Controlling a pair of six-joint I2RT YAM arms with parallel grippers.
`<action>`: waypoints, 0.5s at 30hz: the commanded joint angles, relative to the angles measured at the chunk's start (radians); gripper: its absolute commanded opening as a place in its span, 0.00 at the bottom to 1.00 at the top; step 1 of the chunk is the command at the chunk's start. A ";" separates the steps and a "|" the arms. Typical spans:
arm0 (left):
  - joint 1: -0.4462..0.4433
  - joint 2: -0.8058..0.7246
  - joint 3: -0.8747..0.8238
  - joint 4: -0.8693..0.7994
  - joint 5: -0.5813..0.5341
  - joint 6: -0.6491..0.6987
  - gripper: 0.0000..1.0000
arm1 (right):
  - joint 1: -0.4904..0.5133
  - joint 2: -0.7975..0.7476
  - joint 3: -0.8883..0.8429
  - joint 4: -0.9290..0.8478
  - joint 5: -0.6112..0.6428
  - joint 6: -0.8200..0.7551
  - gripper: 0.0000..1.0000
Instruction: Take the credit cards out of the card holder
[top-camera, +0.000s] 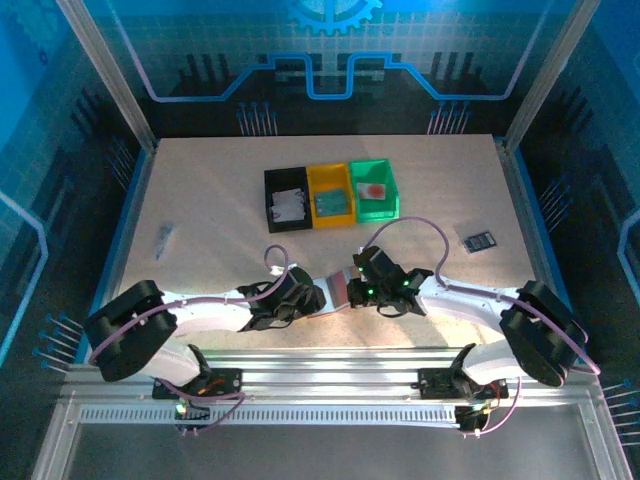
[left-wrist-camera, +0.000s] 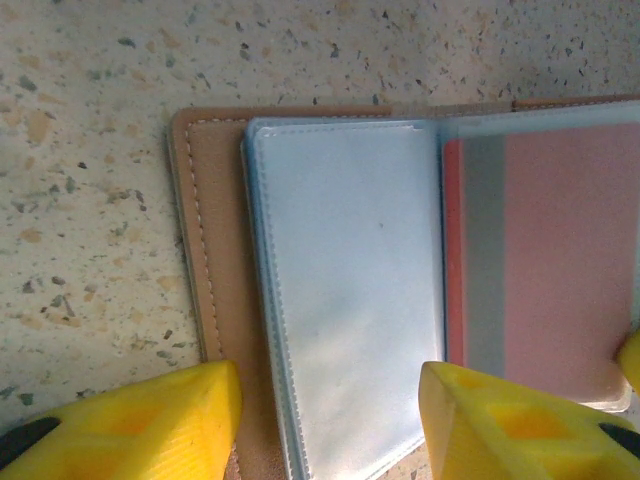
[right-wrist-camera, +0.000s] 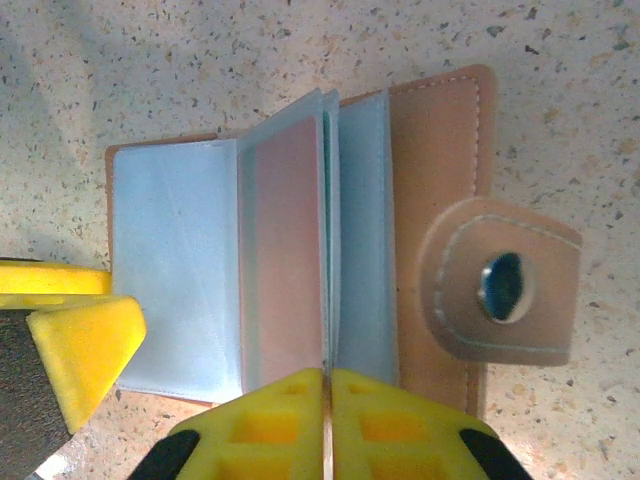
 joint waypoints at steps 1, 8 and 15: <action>-0.004 0.039 -0.027 -0.029 0.042 -0.015 0.52 | 0.028 -0.004 0.028 0.012 -0.020 0.003 0.07; -0.004 0.039 -0.030 -0.029 0.042 -0.017 0.52 | 0.040 -0.003 0.042 0.000 -0.007 -0.002 0.02; -0.004 0.039 -0.033 -0.028 0.044 -0.017 0.52 | 0.050 0.007 0.043 0.013 -0.018 -0.003 0.00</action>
